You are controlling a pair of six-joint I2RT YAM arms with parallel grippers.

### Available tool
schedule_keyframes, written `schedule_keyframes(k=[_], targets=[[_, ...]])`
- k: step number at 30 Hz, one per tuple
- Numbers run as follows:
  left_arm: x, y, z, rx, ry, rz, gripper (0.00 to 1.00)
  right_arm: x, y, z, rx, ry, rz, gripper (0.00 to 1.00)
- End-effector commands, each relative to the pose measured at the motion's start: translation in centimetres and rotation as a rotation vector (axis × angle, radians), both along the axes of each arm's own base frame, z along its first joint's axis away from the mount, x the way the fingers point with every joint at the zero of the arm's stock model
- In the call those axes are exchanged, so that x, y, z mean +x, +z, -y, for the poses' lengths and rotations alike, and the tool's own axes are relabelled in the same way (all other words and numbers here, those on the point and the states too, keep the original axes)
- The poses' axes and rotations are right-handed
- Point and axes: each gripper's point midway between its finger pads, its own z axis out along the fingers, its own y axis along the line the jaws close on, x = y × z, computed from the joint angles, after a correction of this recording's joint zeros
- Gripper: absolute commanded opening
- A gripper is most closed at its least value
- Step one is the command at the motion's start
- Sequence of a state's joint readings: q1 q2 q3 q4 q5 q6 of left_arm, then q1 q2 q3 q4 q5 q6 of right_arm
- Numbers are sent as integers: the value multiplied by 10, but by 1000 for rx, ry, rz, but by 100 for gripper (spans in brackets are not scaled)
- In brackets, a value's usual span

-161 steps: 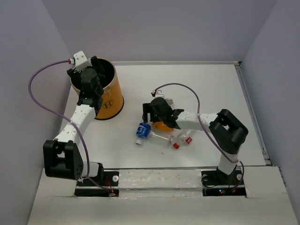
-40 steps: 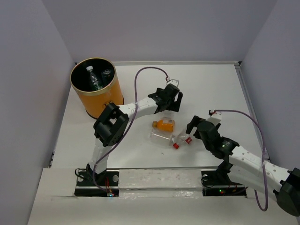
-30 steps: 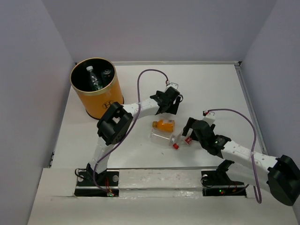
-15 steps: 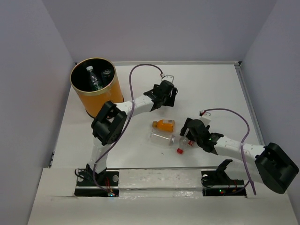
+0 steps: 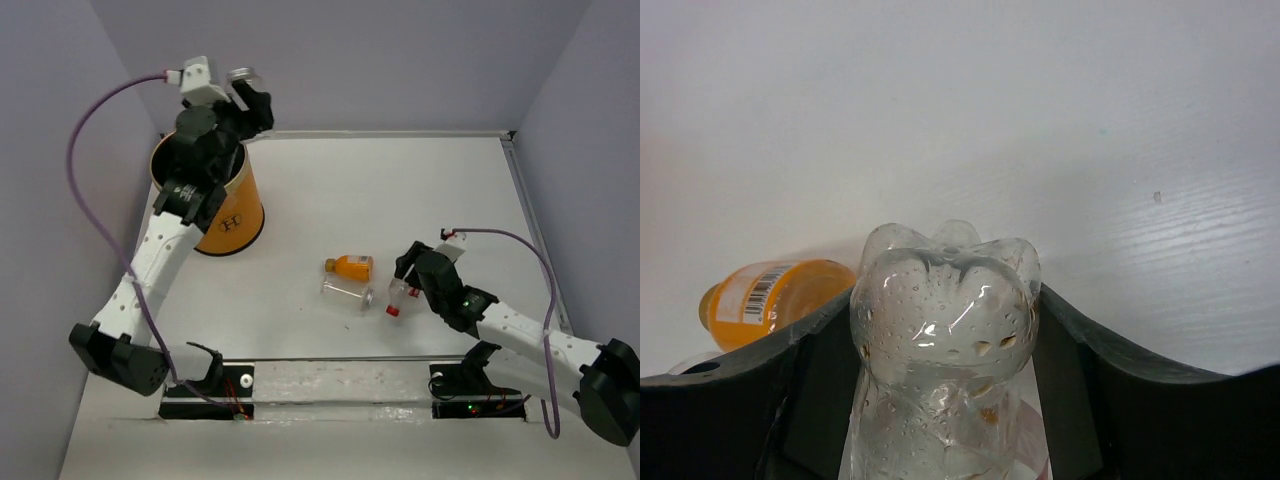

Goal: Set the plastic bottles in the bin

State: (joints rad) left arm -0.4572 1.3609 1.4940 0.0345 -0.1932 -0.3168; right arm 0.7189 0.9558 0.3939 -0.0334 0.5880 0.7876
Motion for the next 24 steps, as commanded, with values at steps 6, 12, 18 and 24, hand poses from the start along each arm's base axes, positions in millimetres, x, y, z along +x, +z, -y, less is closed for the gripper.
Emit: schedule_keyframes(k=[6,12,18,24], targets=[[-7,0,-196,-1,537,37,63,16,88,-5,10,53,200,41],[-1,-49,-222,46,674,-10,67,18,128,-25,37,160,260,41],[-6,-92,-249,119,829,-32,74,34,197,-61,106,261,391,38],[-10,-92,-250,122,828,-26,99,52,282,-144,123,425,551,38]])
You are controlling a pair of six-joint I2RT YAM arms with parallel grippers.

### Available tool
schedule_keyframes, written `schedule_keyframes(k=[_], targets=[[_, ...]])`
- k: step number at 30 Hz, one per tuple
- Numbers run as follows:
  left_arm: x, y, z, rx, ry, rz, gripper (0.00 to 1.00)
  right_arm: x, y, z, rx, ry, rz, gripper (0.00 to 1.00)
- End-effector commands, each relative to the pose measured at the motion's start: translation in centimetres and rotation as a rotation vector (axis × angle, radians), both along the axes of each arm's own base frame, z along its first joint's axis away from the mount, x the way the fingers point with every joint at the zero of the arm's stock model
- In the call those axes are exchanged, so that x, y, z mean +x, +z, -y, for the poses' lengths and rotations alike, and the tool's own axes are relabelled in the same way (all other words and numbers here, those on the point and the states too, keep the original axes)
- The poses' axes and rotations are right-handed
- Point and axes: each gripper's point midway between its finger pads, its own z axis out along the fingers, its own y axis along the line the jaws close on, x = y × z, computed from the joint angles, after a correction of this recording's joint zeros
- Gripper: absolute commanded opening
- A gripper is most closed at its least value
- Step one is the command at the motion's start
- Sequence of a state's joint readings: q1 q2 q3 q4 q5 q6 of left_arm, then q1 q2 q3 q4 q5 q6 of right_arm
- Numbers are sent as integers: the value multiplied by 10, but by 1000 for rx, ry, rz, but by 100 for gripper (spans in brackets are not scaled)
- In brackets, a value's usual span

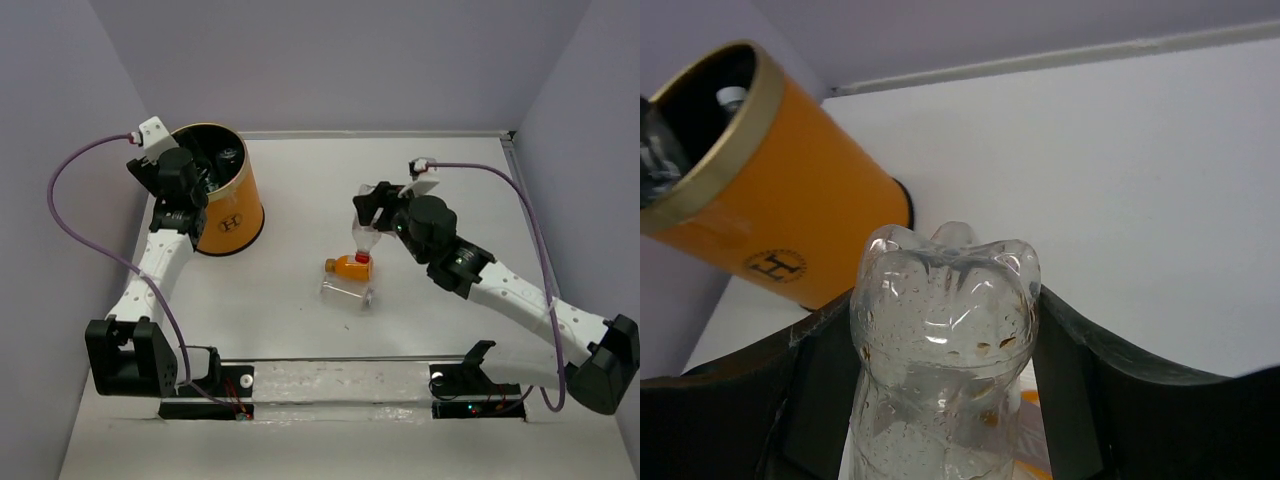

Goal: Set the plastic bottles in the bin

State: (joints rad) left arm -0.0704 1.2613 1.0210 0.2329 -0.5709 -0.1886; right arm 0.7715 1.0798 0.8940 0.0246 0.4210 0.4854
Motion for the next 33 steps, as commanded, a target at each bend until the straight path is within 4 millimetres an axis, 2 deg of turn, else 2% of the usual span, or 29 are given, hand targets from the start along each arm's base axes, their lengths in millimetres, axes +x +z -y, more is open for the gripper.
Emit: schedule_keyframes(k=[1,2,3,4,7,9,10,14,15,17,18,19,20,21,22,25,28,29,30,32,33], targets=[[-10,54,-9,-10,49,189,99,8,100,-60,67,143,240,38],[-11,60,-6,-23,31,204,99,11,113,-70,82,155,274,38],[-16,68,-3,-44,16,223,99,19,107,-88,54,180,270,38],[-17,81,2,-53,-16,249,99,23,137,-94,73,182,333,38],[-35,115,10,-80,-70,315,99,36,161,-123,86,218,400,38],[-53,139,19,-92,-137,383,99,42,177,-135,95,233,458,38],[-57,146,25,-106,-177,405,99,46,185,-150,99,249,485,38],[-81,173,37,-139,-263,494,99,58,197,-177,119,289,533,38],[-87,181,42,-145,-305,521,99,65,202,-191,131,306,557,38],[-90,184,50,-163,-361,542,99,67,207,-212,133,344,574,38],[-92,187,46,-161,-355,553,99,69,218,-232,147,372,601,38],[-92,187,45,-162,-353,557,99,73,221,-239,143,380,613,38],[-93,187,35,-154,-322,565,99,73,224,-250,130,389,632,38],[-91,182,30,-166,-305,563,99,81,201,-271,98,408,611,38],[-90,179,19,-170,-273,570,99,79,234,-267,137,390,672,38],[-80,174,21,-205,-328,564,99,89,239,-282,156,384,715,38],[-80,176,20,-231,-347,578,99,92,232,-296,168,410,742,38],[-81,176,18,-232,-344,583,99,97,221,-305,172,421,751,38],[-83,178,16,-232,-342,594,99,91,214,-316,176,454,756,38],[-88,182,16,-231,-342,607,99,96,196,-327,179,473,751,39],[-89,184,15,-226,-342,612,99,101,181,-335,178,478,743,39]])
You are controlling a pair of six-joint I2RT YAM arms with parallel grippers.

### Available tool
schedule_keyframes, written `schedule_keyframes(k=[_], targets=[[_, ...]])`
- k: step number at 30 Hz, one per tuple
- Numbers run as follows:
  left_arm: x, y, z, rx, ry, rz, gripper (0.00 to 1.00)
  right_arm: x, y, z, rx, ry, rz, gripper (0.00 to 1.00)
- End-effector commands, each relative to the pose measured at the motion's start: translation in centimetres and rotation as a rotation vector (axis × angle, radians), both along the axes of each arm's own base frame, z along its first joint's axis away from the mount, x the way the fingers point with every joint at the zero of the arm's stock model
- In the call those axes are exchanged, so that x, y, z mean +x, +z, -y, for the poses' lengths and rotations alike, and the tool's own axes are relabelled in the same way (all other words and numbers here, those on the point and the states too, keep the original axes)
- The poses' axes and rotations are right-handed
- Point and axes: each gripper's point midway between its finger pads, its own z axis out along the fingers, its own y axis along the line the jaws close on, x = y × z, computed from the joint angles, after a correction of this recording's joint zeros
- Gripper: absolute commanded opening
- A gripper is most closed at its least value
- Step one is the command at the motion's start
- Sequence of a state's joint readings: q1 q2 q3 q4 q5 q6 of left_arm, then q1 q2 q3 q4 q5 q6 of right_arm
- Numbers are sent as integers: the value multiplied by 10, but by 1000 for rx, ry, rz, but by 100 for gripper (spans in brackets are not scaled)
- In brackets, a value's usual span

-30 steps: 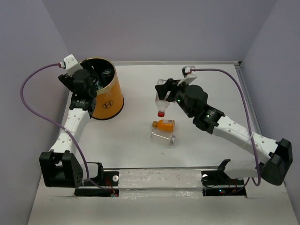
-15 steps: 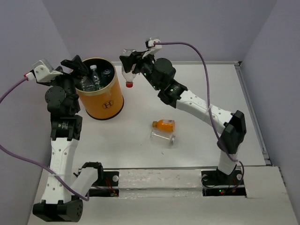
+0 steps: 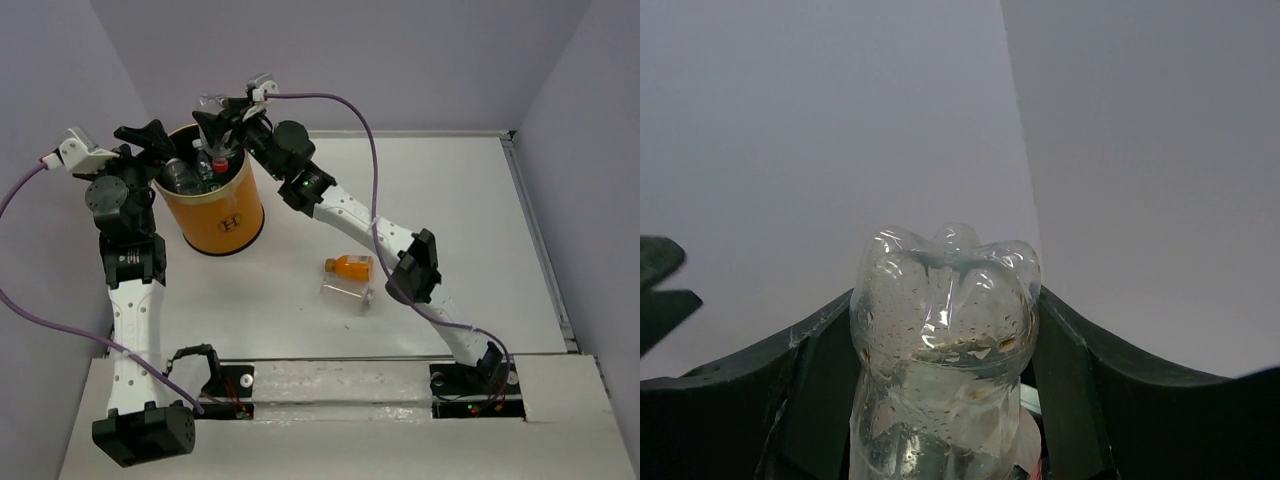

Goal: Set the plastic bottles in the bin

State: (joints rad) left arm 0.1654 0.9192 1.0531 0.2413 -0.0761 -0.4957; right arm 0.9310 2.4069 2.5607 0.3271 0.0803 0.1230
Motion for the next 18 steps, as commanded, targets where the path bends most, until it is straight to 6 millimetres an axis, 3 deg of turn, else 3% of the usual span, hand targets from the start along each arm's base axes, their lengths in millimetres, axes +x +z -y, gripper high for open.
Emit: schedule_keyframes(k=[1,3,7,9,10,11,13,16,18], targets=[[-19,37,7,7,-41,129,99,-3,-6,-18,38,46,66,40],[-18,36,0,4,-15,123,99,7,-27,-24,39,29,47,41],[-21,40,-2,1,-16,132,99,12,-39,-27,46,20,37,42],[-22,42,0,10,-27,138,99,10,-45,-31,23,37,40,47],[-22,42,0,14,-24,137,99,8,-46,-32,9,44,41,65],[-22,43,-1,20,-21,137,99,6,-49,-34,-13,56,37,75],[-16,40,5,29,-59,115,99,0,-36,-29,-23,65,37,88],[-17,46,15,42,-114,125,99,-13,-15,-19,-39,93,38,92],[-18,46,26,34,-172,130,99,-28,13,0,-34,98,30,93]])
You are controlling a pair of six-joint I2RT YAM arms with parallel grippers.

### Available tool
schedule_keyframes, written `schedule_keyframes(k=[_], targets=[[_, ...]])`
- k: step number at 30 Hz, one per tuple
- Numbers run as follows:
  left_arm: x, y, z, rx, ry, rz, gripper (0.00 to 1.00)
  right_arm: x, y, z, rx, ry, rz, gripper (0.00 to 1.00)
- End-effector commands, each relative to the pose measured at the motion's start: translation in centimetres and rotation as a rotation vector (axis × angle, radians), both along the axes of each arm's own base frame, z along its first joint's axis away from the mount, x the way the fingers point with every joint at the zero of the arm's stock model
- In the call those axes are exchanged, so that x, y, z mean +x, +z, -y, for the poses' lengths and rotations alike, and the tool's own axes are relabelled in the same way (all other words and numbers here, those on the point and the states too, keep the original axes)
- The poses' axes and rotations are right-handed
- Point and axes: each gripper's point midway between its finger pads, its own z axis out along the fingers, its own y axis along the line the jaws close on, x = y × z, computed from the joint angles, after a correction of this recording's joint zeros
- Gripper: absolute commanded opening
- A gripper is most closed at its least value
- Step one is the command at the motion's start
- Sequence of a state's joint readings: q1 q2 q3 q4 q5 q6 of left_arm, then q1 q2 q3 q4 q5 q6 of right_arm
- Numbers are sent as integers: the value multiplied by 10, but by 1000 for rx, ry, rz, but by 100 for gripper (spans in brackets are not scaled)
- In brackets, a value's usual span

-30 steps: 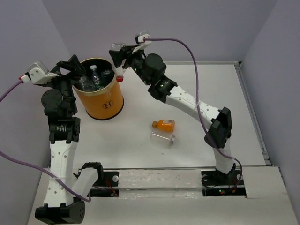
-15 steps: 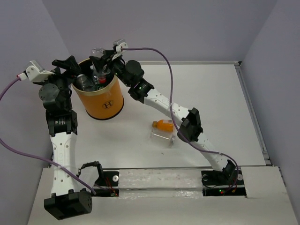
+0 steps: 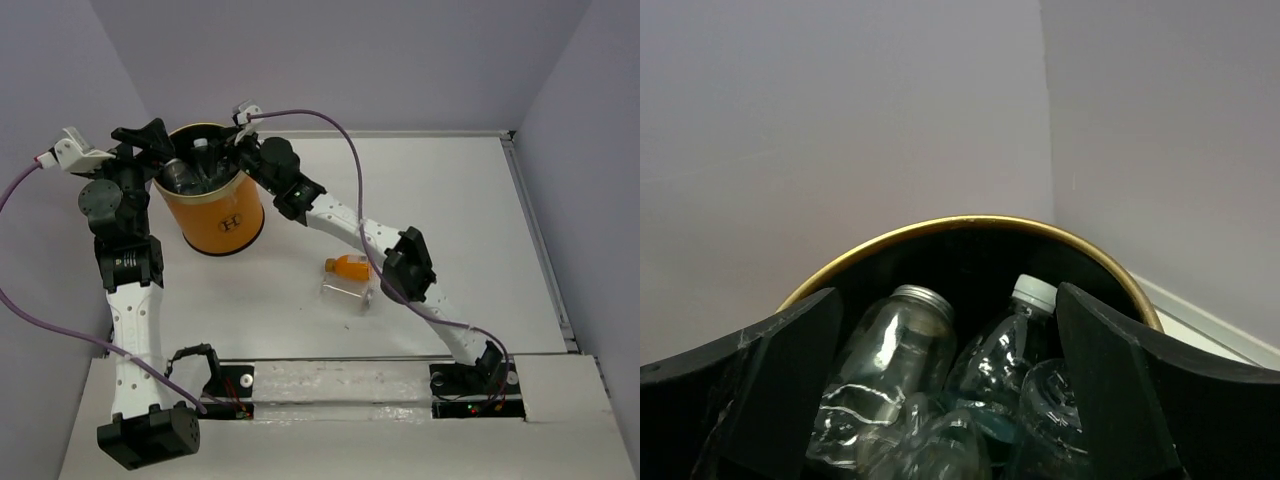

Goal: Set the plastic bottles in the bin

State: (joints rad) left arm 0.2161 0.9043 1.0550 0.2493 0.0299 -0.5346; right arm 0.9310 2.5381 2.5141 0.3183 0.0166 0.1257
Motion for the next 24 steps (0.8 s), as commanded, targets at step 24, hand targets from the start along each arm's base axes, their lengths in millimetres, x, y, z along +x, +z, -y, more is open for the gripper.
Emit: schedule_keyframes(k=[24], targets=[[-81,-211,347,435,-901,-523,98,-215,-159,409,-102,-444,-658,66]])
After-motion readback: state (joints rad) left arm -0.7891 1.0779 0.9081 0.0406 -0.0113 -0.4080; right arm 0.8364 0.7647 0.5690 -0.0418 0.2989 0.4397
